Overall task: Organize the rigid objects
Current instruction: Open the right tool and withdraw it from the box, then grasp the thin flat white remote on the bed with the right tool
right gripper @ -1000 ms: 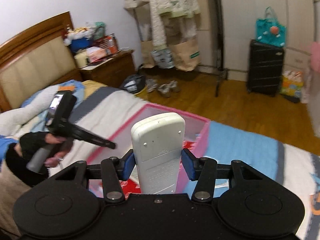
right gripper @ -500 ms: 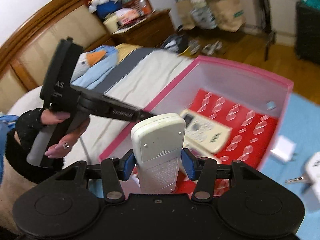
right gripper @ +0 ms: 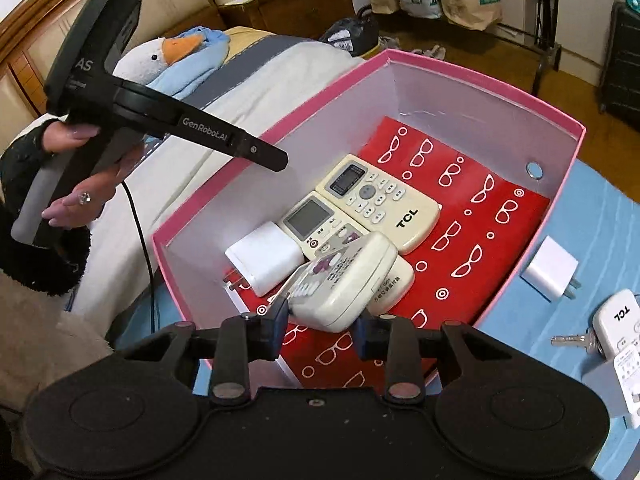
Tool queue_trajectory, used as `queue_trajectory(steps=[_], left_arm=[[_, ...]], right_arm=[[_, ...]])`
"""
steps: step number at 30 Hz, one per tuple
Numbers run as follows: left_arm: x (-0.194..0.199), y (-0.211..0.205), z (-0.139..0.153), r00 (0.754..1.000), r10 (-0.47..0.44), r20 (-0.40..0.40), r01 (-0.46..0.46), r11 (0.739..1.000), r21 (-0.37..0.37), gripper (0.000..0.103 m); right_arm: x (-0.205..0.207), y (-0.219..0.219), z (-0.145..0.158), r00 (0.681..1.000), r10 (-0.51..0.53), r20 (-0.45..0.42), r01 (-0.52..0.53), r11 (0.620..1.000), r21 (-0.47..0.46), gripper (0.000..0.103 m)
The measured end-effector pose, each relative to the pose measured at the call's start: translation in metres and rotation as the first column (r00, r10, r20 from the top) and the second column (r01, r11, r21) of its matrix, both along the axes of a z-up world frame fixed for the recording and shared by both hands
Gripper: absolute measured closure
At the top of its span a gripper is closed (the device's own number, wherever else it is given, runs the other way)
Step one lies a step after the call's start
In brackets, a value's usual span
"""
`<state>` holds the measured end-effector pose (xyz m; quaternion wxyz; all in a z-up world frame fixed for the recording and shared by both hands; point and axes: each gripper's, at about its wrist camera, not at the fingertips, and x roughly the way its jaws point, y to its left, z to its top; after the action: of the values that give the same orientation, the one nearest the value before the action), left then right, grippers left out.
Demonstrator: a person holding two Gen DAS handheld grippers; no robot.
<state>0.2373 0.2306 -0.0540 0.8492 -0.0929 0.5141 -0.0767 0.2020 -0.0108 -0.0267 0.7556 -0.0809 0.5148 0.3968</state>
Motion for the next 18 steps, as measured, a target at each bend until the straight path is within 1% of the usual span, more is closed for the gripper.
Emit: queue_trajectory(steps=[2,3,5,6,7,10,11,14,16,18], left_arm=[[0.000,0.000,0.000,1.000,0.000,0.000,0.000,1.000,-0.002,0.097],[0.000,0.000,0.000,1.000,0.000,0.000,0.000,1.000,-0.002,0.097],[0.000,0.001,0.000,1.000,0.001,0.000,-0.001,1.000,-0.007,0.097],[0.000,0.001,0.000,1.000,0.001,-0.001,-0.001,1.000,-0.009,0.097],[0.000,0.001,-0.001,1.000,0.001,0.000,-0.001,1.000,-0.010,0.097],[0.000,0.001,0.000,1.000,0.000,0.001,0.000,1.000,-0.008,0.097],[0.000,0.001,0.000,1.000,0.000,0.002,0.000,1.000,-0.008,0.097],[-0.001,0.002,-0.001,1.000,0.003,0.006,-0.003,1.000,-0.018,0.097],[-0.002,0.004,-0.001,1.000,0.001,0.005,-0.001,1.000,-0.026,0.097],[-0.002,0.004,0.000,1.000,-0.004,0.005,0.004,1.000,-0.024,0.097]], right_arm=[[-0.002,0.003,0.003,1.000,0.001,-0.020,-0.001,1.000,-0.015,0.070],[-0.004,0.006,0.005,0.999,-0.010,-0.044,0.008,0.999,-0.033,0.071],[-0.008,0.010,0.007,0.996,-0.015,-0.086,0.011,0.999,-0.045,0.071],[-0.011,0.011,0.010,0.995,-0.006,-0.095,0.002,0.999,-0.042,0.069],[-0.014,0.012,0.014,0.996,-0.002,-0.091,-0.002,0.999,-0.047,0.069],[-0.021,0.008,0.027,0.999,-0.018,-0.039,0.014,0.995,-0.103,0.066],[-0.022,0.005,0.030,0.999,-0.022,-0.029,0.019,0.994,-0.105,0.066],[-0.025,-0.010,0.042,0.999,-0.040,-0.010,0.039,0.997,-0.068,0.066],[-0.029,-0.025,0.053,0.998,-0.065,0.024,0.066,0.997,-0.038,0.066],[-0.033,-0.045,0.063,0.993,-0.106,0.059,0.105,0.994,0.019,0.066]])
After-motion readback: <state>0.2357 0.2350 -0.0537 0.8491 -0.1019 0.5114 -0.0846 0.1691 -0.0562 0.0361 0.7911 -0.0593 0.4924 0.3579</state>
